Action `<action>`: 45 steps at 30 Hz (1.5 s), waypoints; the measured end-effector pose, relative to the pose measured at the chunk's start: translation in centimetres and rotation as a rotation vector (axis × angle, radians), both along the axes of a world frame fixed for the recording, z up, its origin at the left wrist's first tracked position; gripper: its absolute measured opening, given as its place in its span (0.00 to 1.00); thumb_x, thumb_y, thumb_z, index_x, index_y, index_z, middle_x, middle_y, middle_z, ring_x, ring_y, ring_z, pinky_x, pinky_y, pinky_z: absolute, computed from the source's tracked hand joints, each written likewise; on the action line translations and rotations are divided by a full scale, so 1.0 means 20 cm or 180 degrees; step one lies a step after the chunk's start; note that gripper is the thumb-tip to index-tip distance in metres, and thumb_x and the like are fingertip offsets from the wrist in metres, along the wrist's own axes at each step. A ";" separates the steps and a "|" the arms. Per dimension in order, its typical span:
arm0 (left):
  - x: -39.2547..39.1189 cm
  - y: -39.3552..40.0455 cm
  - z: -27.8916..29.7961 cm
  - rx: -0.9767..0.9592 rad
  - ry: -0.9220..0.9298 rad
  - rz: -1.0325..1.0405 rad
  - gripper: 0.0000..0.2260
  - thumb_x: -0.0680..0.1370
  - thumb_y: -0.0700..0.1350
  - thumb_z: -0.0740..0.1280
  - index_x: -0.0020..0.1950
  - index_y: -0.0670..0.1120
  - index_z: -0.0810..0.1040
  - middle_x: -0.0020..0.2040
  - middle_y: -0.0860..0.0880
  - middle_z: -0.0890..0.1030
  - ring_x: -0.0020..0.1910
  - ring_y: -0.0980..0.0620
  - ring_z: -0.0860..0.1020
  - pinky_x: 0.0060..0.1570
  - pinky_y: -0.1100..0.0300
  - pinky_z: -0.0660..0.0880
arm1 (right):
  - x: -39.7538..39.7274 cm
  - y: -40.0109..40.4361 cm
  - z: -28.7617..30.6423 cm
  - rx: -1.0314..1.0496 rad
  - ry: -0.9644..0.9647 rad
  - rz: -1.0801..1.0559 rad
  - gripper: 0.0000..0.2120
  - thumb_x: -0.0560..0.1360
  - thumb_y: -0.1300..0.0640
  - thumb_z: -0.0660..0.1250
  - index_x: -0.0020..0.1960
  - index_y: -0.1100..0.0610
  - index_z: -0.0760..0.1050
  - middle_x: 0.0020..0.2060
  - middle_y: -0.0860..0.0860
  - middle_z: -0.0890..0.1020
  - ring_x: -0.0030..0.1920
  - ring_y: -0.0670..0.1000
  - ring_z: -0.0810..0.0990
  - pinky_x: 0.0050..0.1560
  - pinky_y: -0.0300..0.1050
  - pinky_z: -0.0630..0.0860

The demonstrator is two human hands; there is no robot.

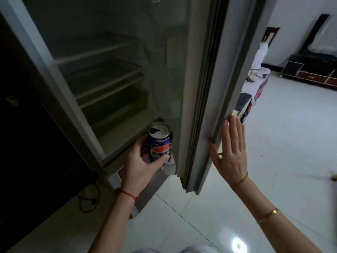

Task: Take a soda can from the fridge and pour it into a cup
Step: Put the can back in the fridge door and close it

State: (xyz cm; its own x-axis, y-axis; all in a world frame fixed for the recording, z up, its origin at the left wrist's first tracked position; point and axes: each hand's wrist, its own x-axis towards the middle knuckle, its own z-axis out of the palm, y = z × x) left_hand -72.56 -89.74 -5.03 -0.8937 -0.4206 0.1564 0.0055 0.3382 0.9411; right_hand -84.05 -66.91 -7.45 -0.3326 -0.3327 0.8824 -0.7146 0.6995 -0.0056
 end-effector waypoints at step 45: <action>-1.42 1.34 0.15 -0.0153 0.0450 -0.0083 0.29 0.64 0.47 0.80 0.63 0.53 0.74 0.56 0.59 0.80 0.53 0.66 0.79 0.50 0.73 0.74 | -1.77 1.07 0.27 -0.2283 -0.2710 0.0763 0.27 0.83 0.53 0.51 0.79 0.53 0.48 0.79 0.49 0.53 0.78 0.47 0.52 0.79 0.51 0.51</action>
State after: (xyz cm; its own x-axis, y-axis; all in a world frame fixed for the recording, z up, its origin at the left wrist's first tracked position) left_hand -100.94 -62.87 -2.03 -0.8718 -0.3866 0.3008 0.1461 0.3810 0.9130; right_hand -119.48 -45.54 -2.12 -0.9106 0.0219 0.4128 -0.4020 0.1854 -0.8967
